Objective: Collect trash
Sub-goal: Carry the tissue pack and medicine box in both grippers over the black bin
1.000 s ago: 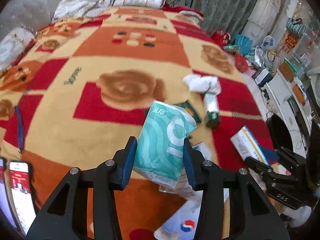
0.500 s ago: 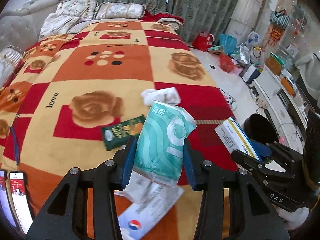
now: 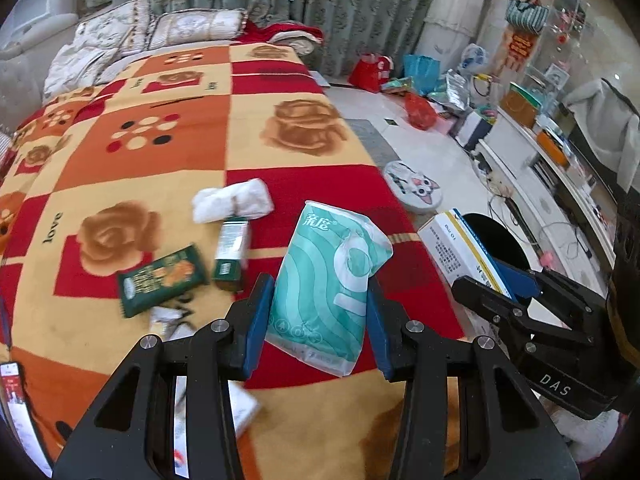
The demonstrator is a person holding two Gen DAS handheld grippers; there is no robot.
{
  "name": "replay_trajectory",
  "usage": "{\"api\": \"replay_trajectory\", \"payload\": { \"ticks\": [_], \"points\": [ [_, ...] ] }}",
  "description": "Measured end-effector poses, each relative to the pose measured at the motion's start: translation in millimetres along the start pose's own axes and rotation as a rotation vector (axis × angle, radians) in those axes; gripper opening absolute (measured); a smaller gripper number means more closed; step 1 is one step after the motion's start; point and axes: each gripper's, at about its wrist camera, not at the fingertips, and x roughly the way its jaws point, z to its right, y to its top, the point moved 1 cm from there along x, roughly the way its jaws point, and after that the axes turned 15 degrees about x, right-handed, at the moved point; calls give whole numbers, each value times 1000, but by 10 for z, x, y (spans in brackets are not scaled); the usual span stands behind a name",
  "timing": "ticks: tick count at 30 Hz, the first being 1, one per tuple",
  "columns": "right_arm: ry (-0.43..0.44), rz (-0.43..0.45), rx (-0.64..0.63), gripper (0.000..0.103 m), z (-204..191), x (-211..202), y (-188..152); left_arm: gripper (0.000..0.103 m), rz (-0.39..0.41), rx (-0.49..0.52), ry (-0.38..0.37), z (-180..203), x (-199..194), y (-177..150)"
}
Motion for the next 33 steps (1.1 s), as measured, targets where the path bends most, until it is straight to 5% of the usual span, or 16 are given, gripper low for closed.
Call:
{"api": "replay_trajectory", "payload": {
  "ticks": [33],
  "points": [
    [-189,40,246,42,1602,-330,101,42,-84,140,-222,1360,863,574]
  ]
}}
